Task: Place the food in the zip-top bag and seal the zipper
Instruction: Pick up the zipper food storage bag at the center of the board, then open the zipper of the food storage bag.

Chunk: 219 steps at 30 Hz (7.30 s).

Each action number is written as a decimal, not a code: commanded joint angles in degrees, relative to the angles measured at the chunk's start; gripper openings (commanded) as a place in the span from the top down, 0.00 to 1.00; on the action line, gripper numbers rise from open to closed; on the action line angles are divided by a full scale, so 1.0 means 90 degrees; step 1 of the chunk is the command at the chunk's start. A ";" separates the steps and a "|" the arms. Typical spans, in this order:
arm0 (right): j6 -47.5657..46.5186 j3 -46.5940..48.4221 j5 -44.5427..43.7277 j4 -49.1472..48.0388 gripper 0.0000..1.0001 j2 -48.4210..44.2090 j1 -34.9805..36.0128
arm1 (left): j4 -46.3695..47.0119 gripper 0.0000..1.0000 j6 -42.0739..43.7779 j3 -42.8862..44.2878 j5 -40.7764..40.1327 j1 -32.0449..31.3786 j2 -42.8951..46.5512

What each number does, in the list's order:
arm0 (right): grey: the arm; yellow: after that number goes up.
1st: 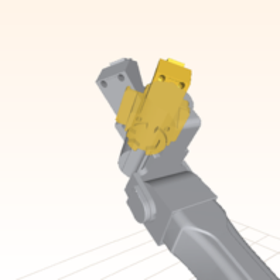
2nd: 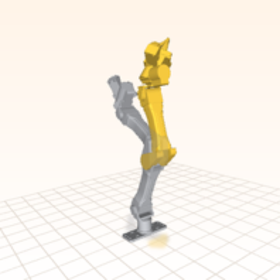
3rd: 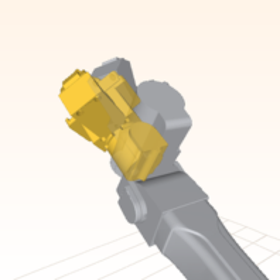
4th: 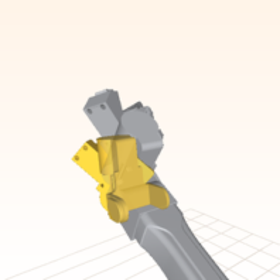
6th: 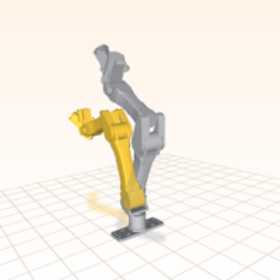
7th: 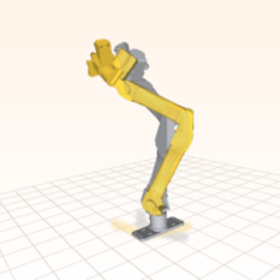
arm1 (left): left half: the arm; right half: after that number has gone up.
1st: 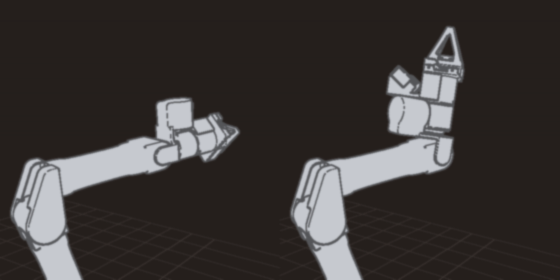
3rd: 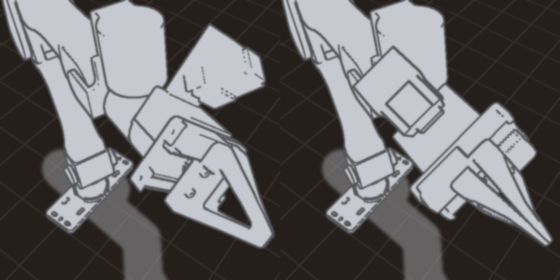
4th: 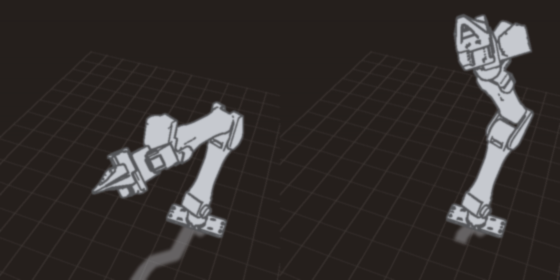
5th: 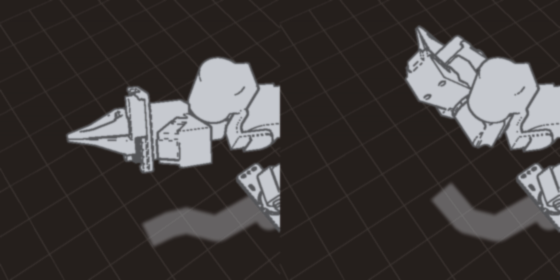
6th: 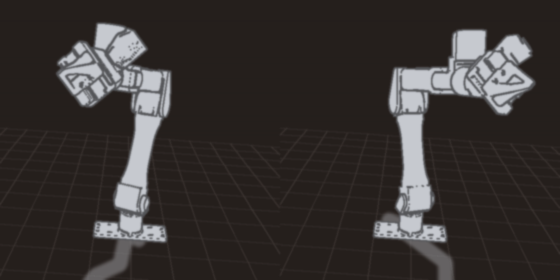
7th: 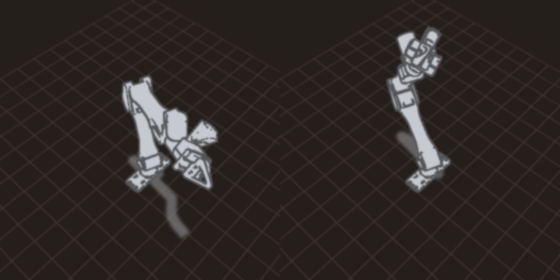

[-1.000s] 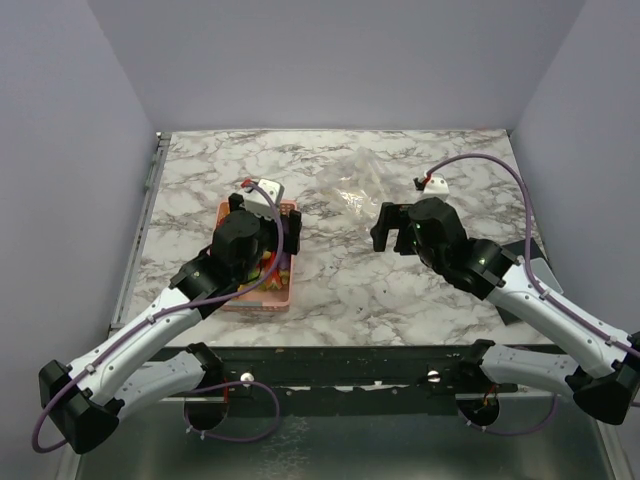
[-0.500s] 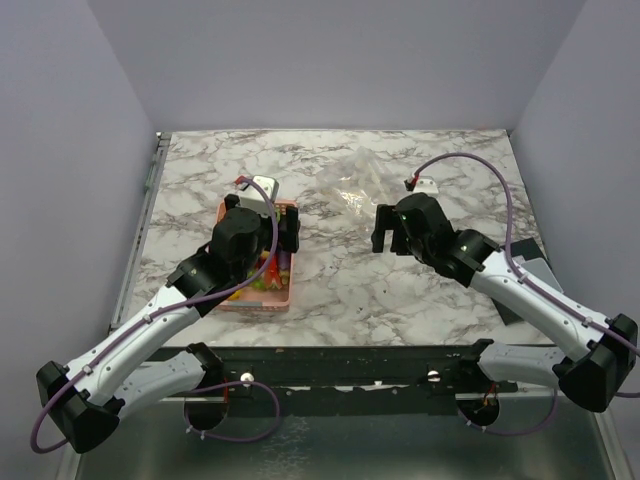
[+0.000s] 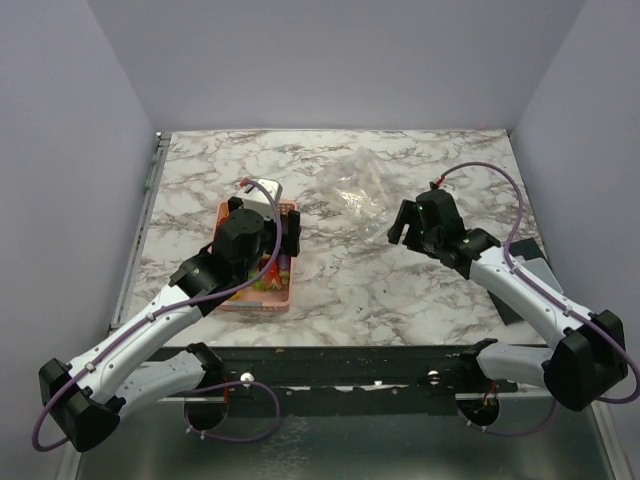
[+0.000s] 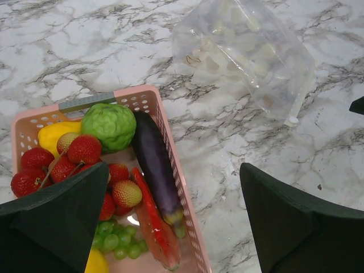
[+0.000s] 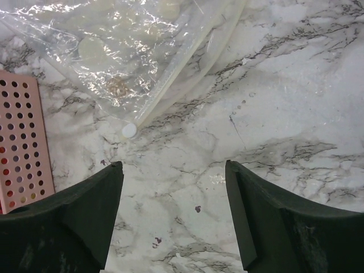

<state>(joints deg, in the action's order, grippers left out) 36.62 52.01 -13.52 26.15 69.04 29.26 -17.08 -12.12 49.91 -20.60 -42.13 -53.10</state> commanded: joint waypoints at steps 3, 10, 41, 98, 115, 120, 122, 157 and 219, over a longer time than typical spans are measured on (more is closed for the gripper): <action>0.0742 -0.0340 0.0433 -0.0858 0.24 0.0209 -0.0230 | -0.0184 0.01 0.0177 -0.0084 -0.0024 -0.0011 0.0006; 0.1553 -0.1195 0.1099 -0.1708 0.32 0.0209 -0.0967 | -0.0205 0.01 0.0203 -0.0092 -0.0006 -0.0011 -0.0060; 0.4393 -0.3266 0.2027 -0.6288 0.50 0.1741 -0.1578 | -0.0260 0.01 0.0242 -0.0067 0.0082 -0.0016 -0.0164; 0.2706 -0.2195 0.1613 -0.5183 0.99 0.1242 -0.1723 | 0.0043 0.01 0.0182 -0.0189 0.0990 -0.0009 0.0035; 0.1110 -0.1176 -0.0433 -0.2251 0.99 -0.0479 -0.0340 | 0.0103 0.01 -0.0097 0.0251 0.2504 -0.0027 -0.0175; 0.0880 -0.0655 -0.1333 -0.1634 0.99 -0.0583 0.0385 | 0.0094 0.02 -0.0370 0.0563 0.2387 -0.0072 -0.0241; 0.0800 -0.0430 -0.1666 -0.1435 0.99 -0.0581 0.0722 | 0.0091 0.03 -0.0535 0.0692 0.2375 -0.0096 -0.0274; 0.0385 0.1544 -0.4026 0.0007 0.99 0.0570 0.3266 | -0.0122 0.13 -0.2074 0.1938 0.0218 -0.1196 -0.2119; 0.2003 0.0901 -0.4917 0.2773 0.99 -0.0779 0.3468 | -0.1805 1.00 -0.1104 0.2415 -0.1426 -0.1238 -0.1812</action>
<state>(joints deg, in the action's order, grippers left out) 52.12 59.51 -53.41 42.96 62.35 60.45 -27.86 -24.97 69.14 -28.14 -53.60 -72.47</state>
